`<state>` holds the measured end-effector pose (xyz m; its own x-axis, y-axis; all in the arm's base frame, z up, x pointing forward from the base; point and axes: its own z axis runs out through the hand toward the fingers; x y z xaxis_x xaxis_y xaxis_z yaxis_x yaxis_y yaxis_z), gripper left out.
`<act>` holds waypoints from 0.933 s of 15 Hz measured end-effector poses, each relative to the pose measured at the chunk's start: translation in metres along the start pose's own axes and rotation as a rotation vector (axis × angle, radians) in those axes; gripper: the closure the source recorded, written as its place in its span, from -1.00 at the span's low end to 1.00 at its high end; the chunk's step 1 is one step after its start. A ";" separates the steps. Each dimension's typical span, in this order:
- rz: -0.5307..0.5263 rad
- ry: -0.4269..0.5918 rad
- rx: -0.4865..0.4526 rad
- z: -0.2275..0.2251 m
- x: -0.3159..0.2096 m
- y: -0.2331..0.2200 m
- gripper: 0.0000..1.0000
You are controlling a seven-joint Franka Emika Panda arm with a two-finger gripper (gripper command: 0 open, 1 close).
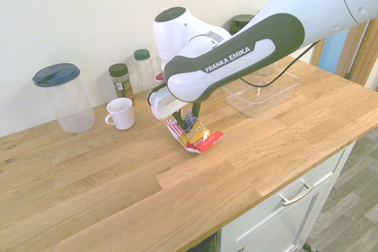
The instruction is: Put the chip bag into the container
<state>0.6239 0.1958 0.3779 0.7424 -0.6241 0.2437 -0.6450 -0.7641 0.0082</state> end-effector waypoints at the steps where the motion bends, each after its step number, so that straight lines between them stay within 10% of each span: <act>1: 0.000 0.001 0.000 0.000 0.001 0.000 1.00; 14: 0.017 0.070 0.071 -0.072 0.014 0.019 1.00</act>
<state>0.6091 0.1842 0.4509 0.7157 -0.6257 0.3102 -0.6409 -0.7650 -0.0644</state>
